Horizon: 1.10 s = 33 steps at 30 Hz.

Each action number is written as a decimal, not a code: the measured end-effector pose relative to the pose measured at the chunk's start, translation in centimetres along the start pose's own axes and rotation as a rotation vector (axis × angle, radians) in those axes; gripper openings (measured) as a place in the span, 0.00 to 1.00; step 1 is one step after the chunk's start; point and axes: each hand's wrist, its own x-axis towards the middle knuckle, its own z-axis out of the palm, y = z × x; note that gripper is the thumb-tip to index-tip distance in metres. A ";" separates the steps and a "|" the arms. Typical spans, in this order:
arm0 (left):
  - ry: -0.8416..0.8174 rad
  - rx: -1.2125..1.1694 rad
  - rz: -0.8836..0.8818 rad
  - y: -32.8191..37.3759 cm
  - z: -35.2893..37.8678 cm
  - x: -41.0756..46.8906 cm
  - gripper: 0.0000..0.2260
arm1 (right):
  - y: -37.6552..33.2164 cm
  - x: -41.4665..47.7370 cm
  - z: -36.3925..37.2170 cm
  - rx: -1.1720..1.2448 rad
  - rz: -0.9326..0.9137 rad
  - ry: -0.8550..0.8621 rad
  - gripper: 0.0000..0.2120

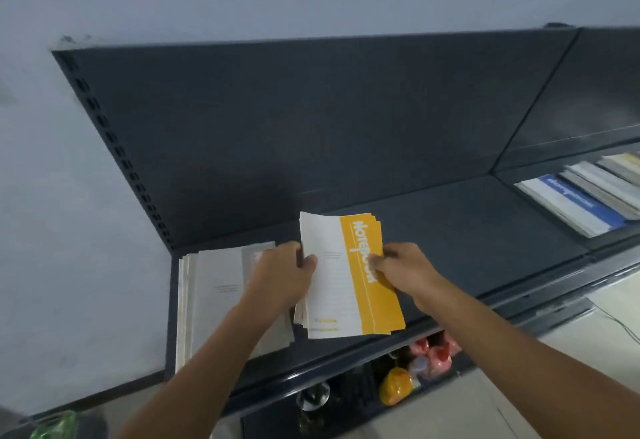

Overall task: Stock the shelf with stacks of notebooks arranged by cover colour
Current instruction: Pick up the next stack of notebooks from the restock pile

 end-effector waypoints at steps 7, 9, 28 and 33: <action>-0.008 0.056 0.084 10.5 5.5 2.0 0.12 | 4.9 2.6 -10.5 -0.025 -0.049 0.083 0.11; -0.016 0.065 0.089 14.4 8.3 2.0 0.13 | 6.9 3.3 -14.4 -0.090 -0.070 0.113 0.14; -0.073 0.238 0.307 46.4 28.9 4.7 0.15 | 22.4 7.8 -45.9 -0.255 -0.013 0.353 0.10; -0.142 0.252 0.365 52.0 33.1 6.6 0.12 | 25.9 10.0 -51.5 -0.205 0.056 0.434 0.12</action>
